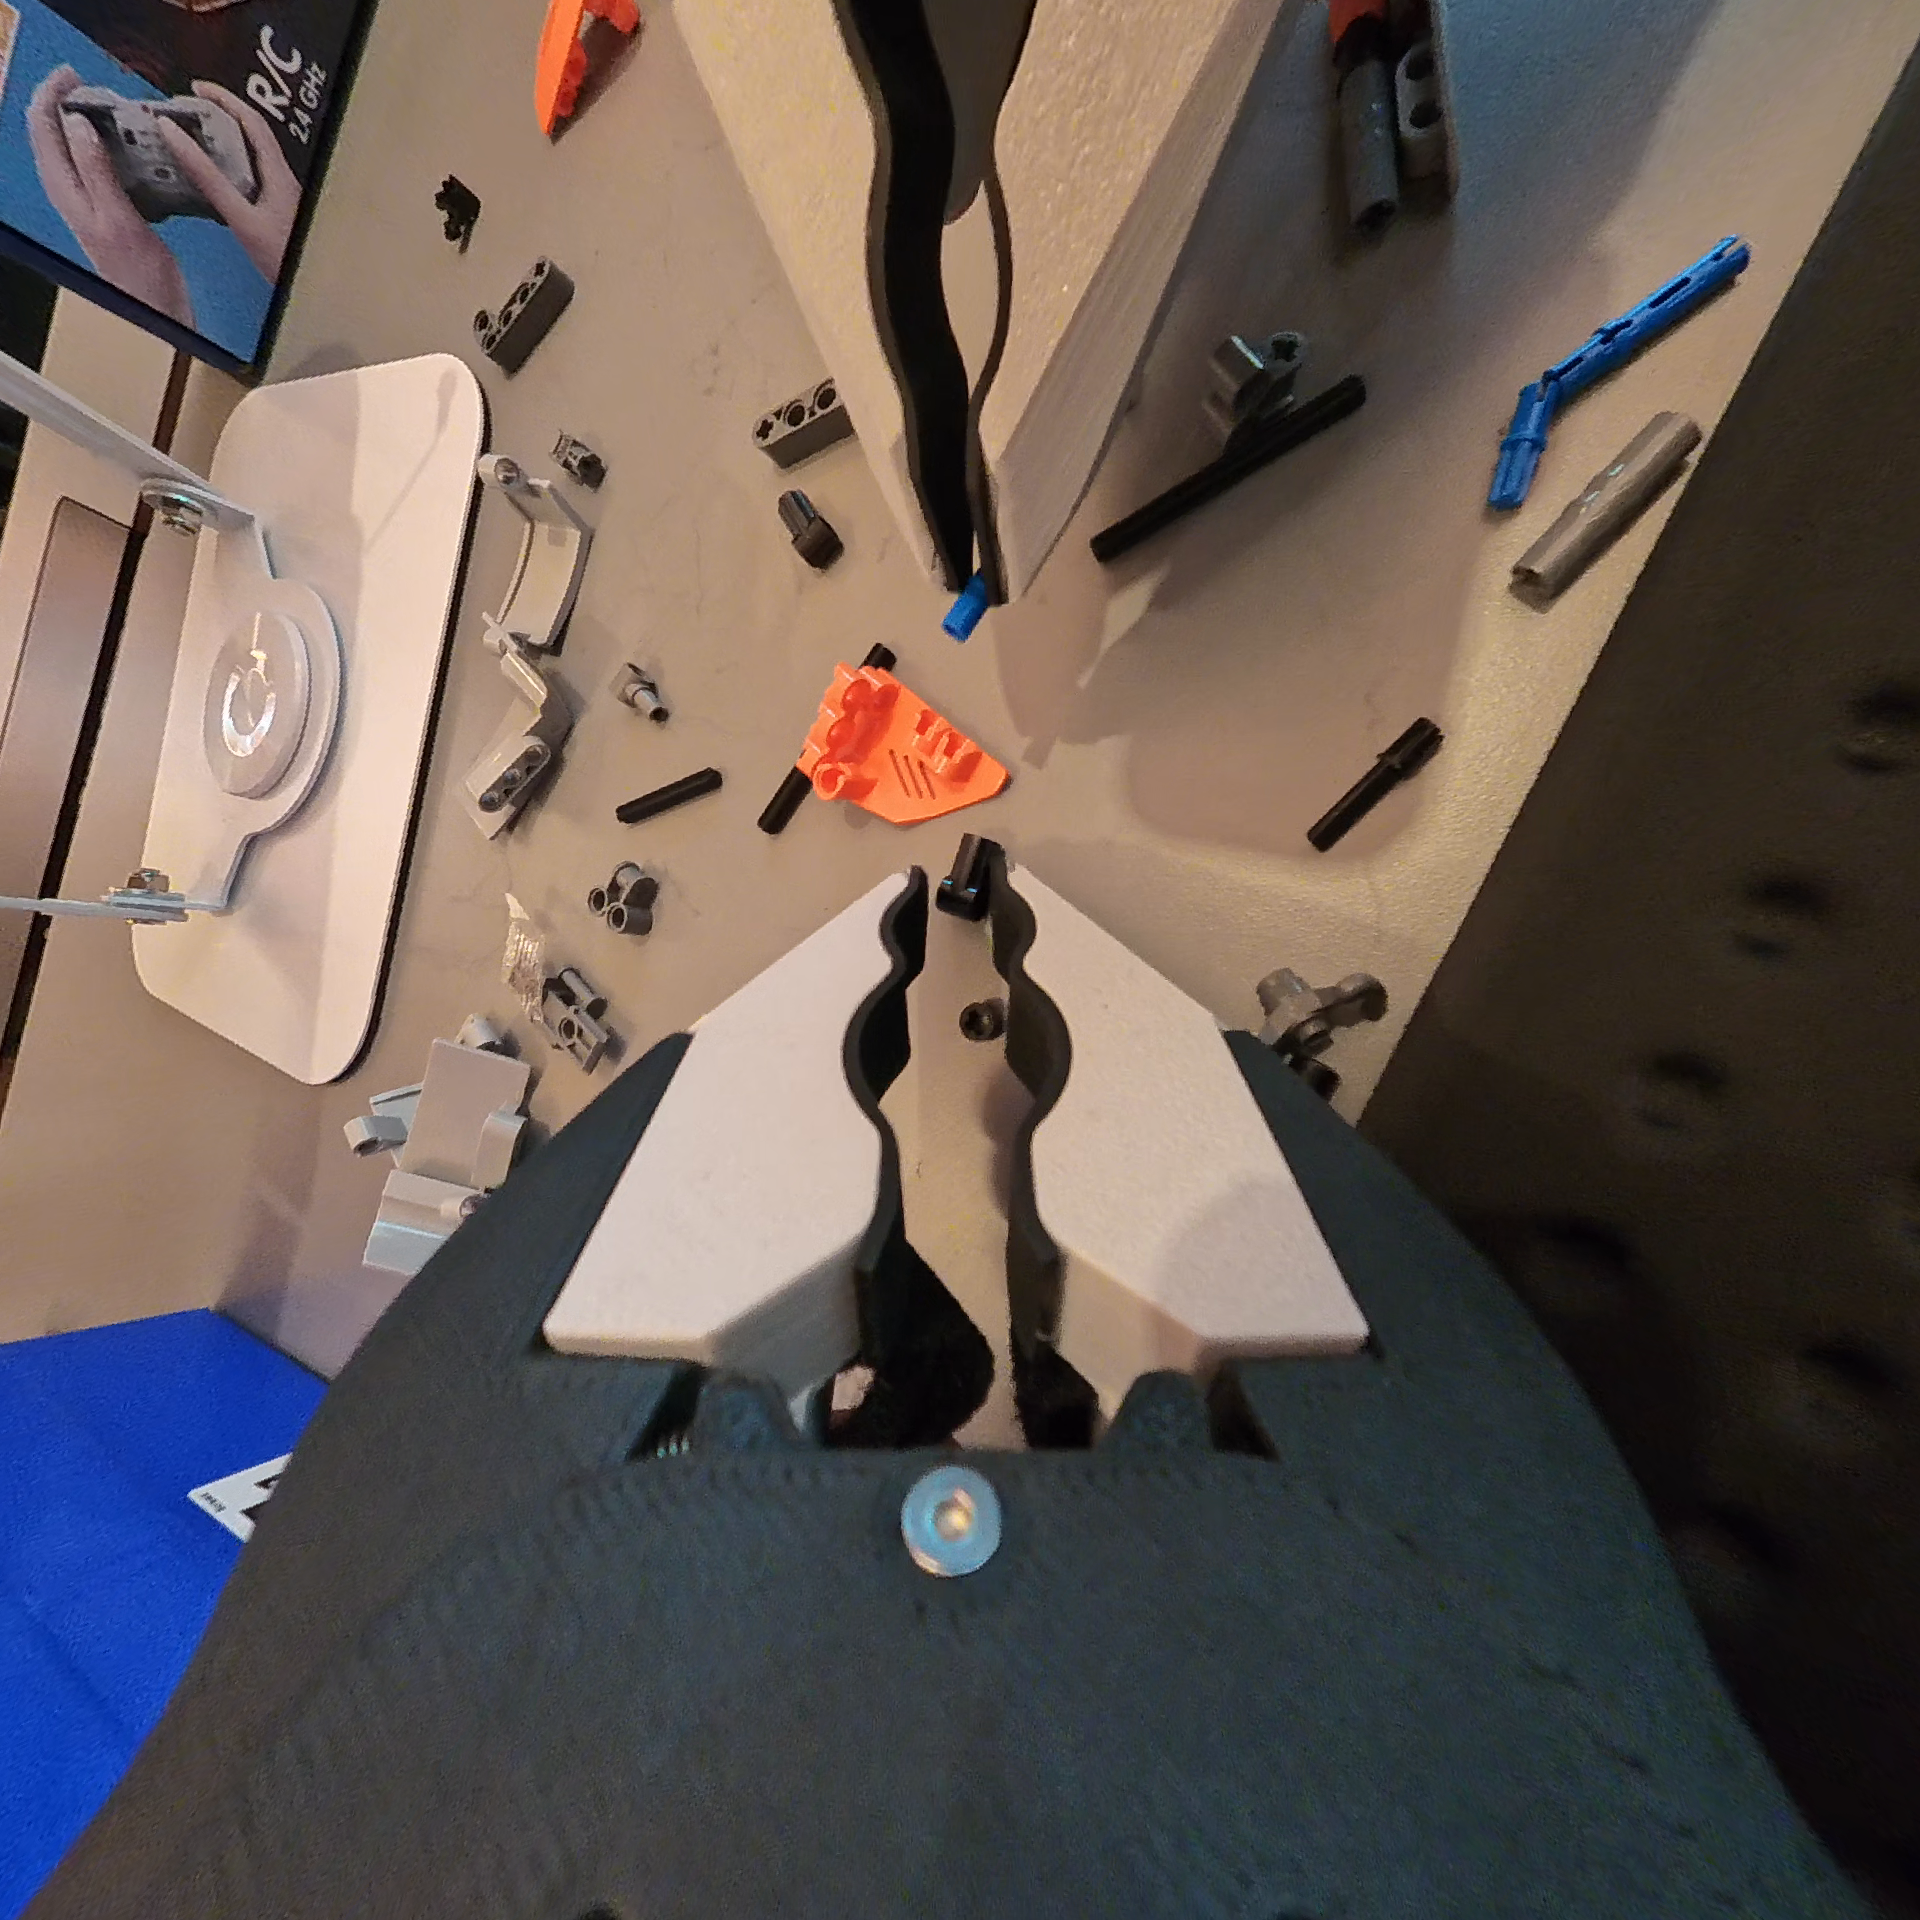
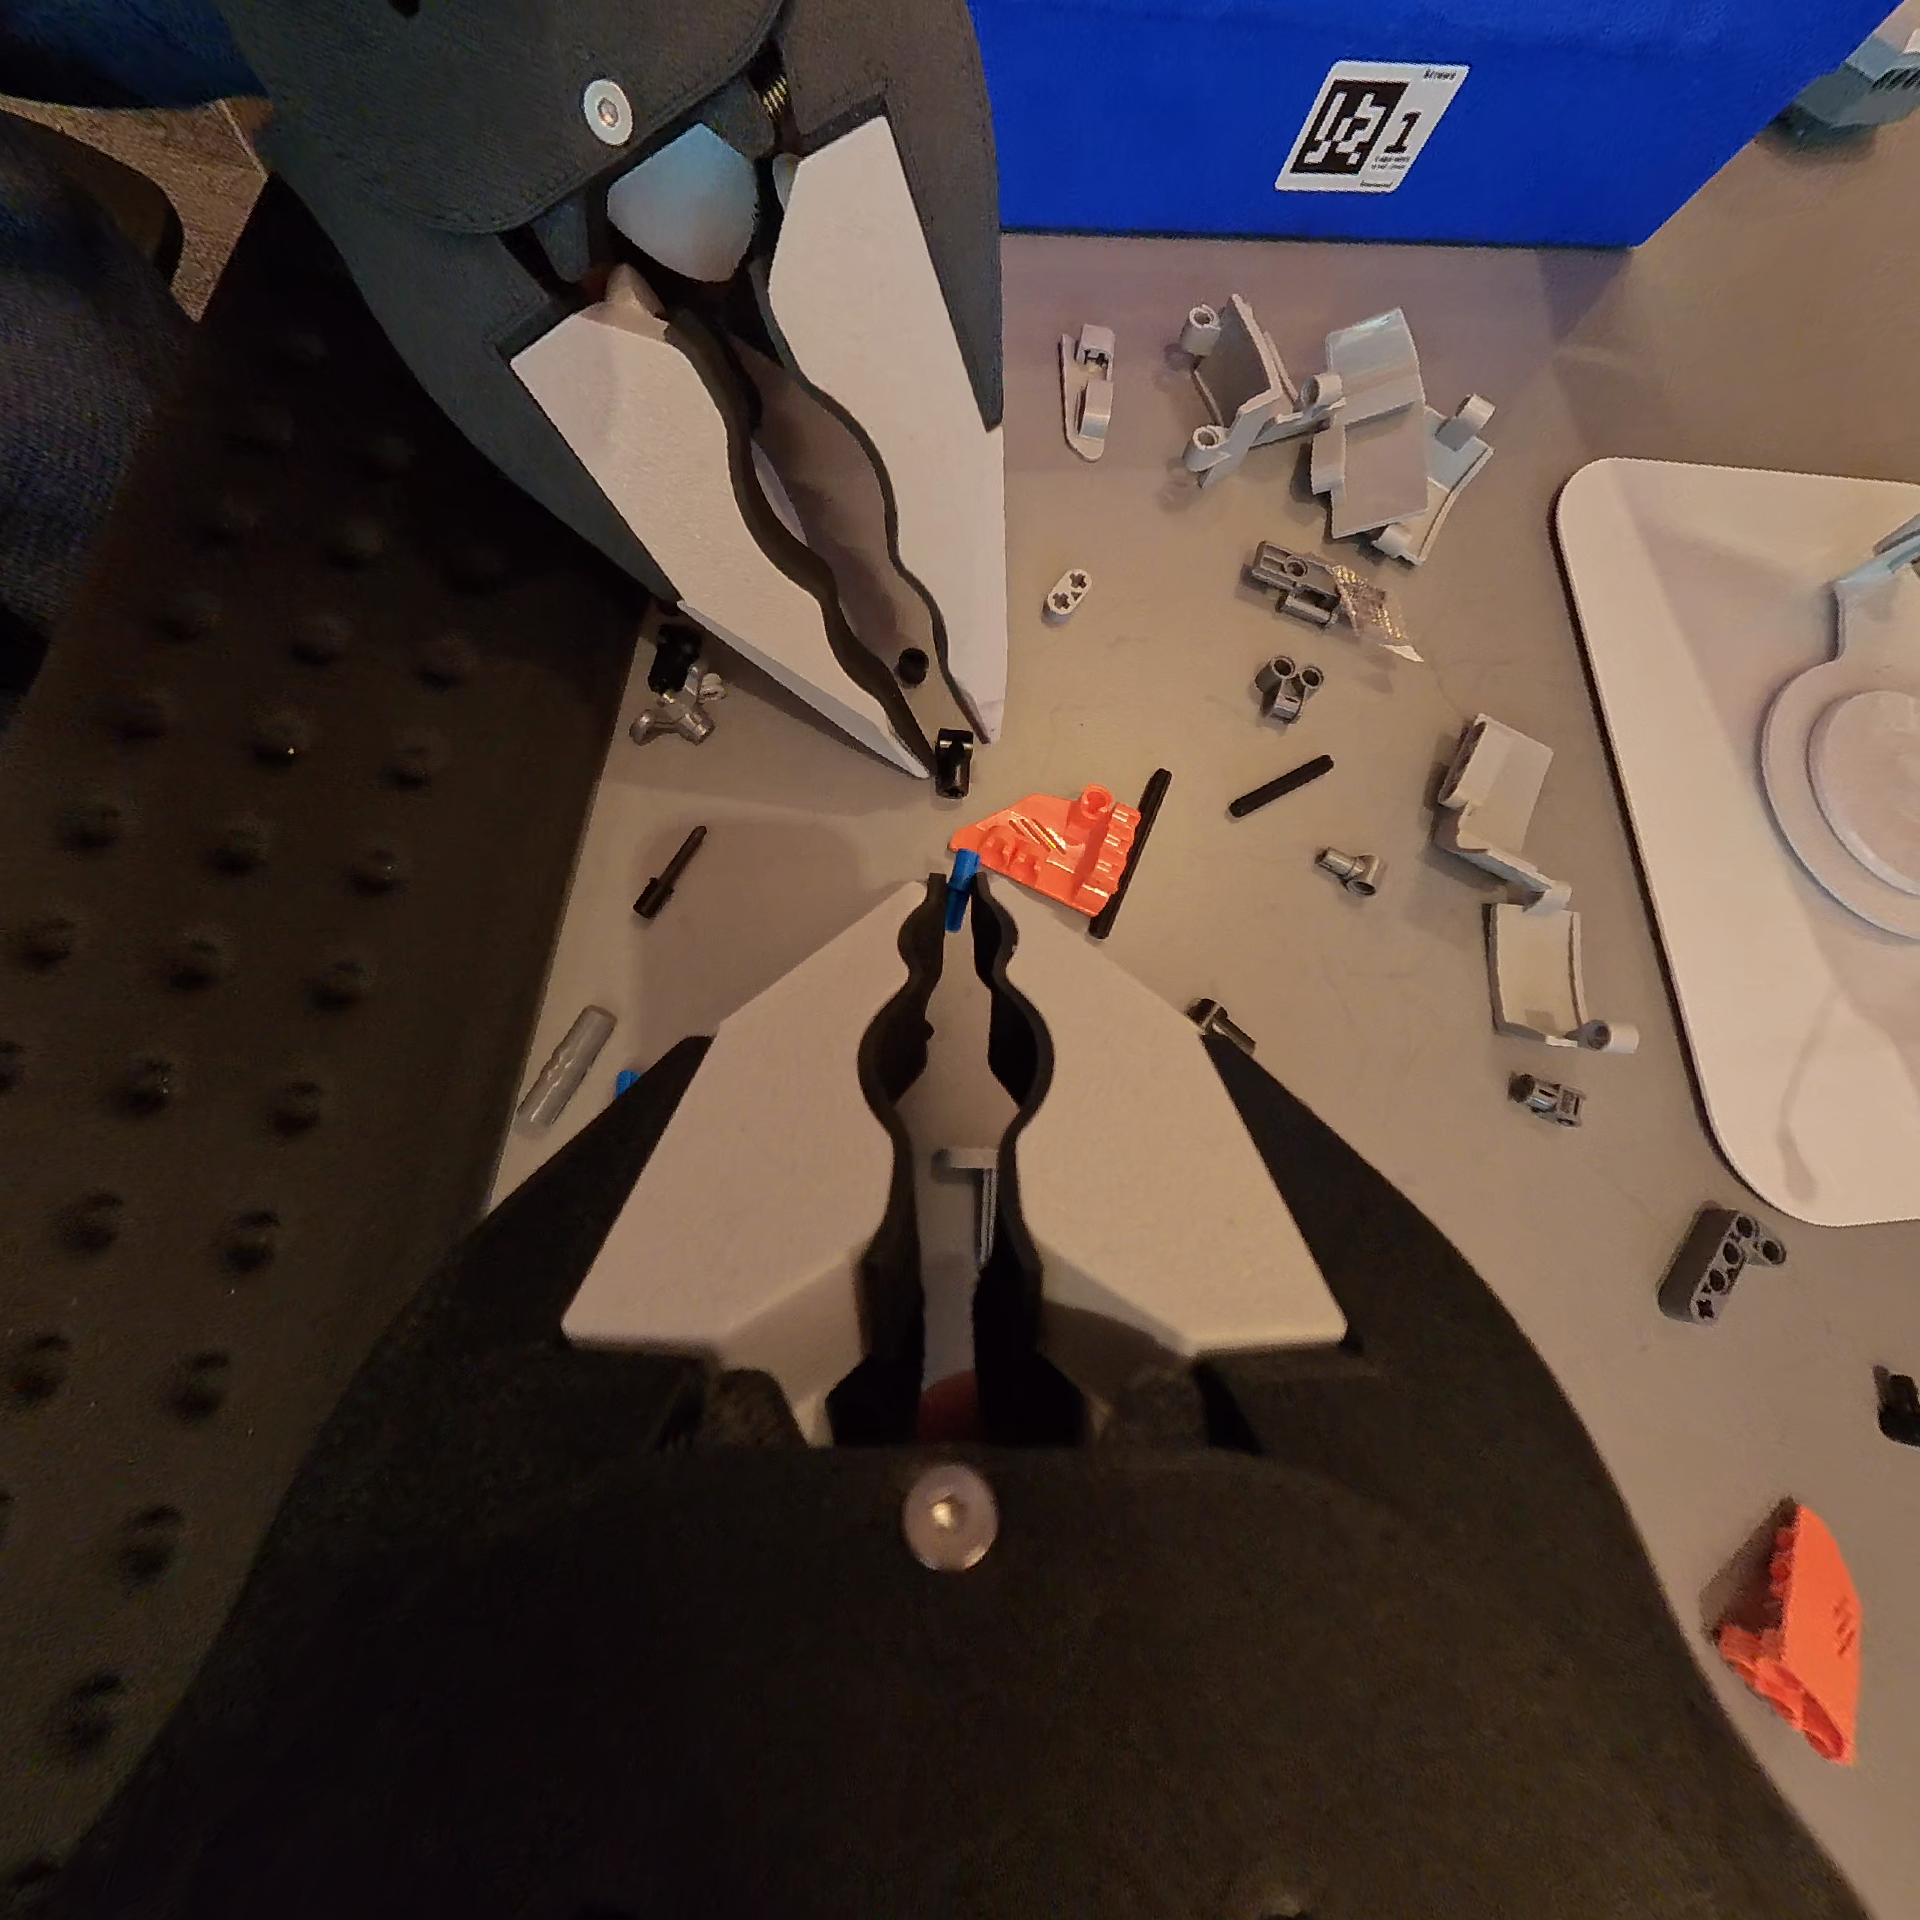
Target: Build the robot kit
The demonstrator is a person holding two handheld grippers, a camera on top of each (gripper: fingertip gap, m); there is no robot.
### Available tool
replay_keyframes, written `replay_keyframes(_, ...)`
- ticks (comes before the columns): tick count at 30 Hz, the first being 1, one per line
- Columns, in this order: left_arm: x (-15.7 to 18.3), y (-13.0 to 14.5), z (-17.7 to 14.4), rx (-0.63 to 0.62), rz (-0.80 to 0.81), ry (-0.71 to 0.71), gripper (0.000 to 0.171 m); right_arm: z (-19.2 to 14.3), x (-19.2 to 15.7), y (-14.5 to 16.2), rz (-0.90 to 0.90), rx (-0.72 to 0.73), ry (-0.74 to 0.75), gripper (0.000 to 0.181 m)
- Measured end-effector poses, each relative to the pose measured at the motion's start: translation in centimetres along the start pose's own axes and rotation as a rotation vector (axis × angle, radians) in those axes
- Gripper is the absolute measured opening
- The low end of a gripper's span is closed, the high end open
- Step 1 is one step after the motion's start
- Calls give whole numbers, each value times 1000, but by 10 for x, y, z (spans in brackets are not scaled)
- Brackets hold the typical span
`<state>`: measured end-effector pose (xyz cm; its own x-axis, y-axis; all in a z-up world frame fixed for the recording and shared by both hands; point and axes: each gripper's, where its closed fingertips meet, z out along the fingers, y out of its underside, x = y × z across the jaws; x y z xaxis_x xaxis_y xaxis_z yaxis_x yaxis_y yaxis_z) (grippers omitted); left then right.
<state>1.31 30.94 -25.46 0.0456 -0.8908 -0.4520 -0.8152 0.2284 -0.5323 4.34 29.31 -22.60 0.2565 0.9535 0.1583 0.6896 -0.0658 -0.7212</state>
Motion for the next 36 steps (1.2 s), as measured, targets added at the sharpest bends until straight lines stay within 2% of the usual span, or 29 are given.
replay_keyframes(9,-8,6,-8,-7,-50,-34,23,-1,1,0,1,1,4,2)
replay_keyframes(26,-14,9,1,-40,-82,-86,14,-3,2,1,-3,-2,11,2)
replay_keyframes(36,-14,8,1,-20,-89,-95,17,-2,2,3,0,-8,9,2)
